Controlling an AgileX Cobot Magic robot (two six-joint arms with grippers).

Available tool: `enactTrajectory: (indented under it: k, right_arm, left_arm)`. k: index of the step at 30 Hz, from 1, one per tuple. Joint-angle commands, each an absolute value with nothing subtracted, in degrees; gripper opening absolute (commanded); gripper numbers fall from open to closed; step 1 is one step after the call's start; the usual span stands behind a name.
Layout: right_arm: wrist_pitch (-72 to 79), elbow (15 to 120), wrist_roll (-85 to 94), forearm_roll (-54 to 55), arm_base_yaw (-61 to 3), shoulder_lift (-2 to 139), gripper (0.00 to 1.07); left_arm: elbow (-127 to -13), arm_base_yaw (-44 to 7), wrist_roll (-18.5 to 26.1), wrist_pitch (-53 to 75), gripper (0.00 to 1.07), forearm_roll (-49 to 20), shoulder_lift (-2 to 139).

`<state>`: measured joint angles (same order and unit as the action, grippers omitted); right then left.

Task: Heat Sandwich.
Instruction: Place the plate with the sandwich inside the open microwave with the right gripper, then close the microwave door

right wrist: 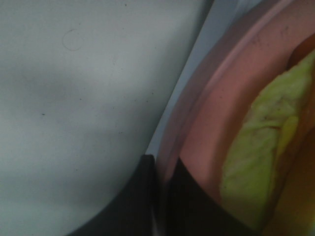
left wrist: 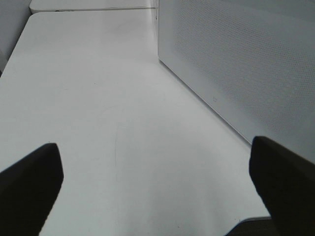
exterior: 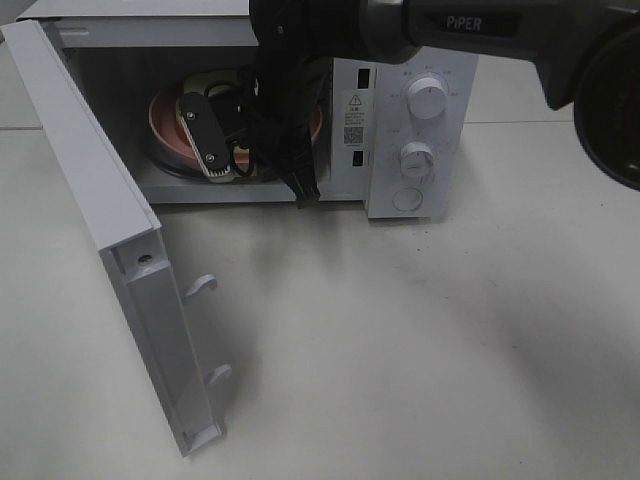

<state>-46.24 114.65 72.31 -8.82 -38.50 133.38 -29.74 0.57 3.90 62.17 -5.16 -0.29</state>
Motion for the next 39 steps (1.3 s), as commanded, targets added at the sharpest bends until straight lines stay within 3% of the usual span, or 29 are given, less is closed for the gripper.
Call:
enactTrajectory:
  k: [1,12,22,26,28,29,30,34,39]
  right_arm:
    - [-44.81,116.37,71.68,-9.22,-37.93,133.96,0.00]
    - [-44.29,119.23,71.91,-9.05,-37.24,137.05,0.00]
    - [-42.17,119.63,71.91,-9.00,-36.78,138.08,0.07]
    - [-41.37,119.63,71.91,-9.00,-36.67,138.08,0.19]
    - [-41.37,119.63,71.85,-8.82,-36.67,138.08,0.29]
    - [-41.37,119.63,70.99,-8.02,-36.67,138.08,0.42]
    - [-41.37,119.63,70.99,-8.02,-36.67,138.08,0.42]
    - [-41.77,119.63,67.72,-6.13,-36.67,138.03,0.65]
    - [-41.54,118.49,66.52,-2.75,-36.61,137.22,0.75]
  left_arm:
    - [-29.68,0.23,3.78,61.36,0.98,-5.27,-1.60]
    - [-29.68,0.23,3.78,61.36,0.98,-5.27,-1.60]
    - [-29.68,0.23,3.78,61.36,0.98,-5.27,-1.60]
    - [-29.68,0.23,3.78,61.36,0.98,-5.27,-1.60]
    - [-29.68,0.23,3.78,61.36,0.98,-5.27,-1.60]
    - [-29.68,0.23,3.78,61.36,0.98,-5.27,-1.60]
    - [-29.68,0.23,3.78,61.36,0.98,-5.27,-1.60]
    - [-29.68,0.23,3.78,61.36,0.98,-5.27,-1.60]
    - [-29.68,0.23,3.78,61.36,0.98,-5.27,-1.60]
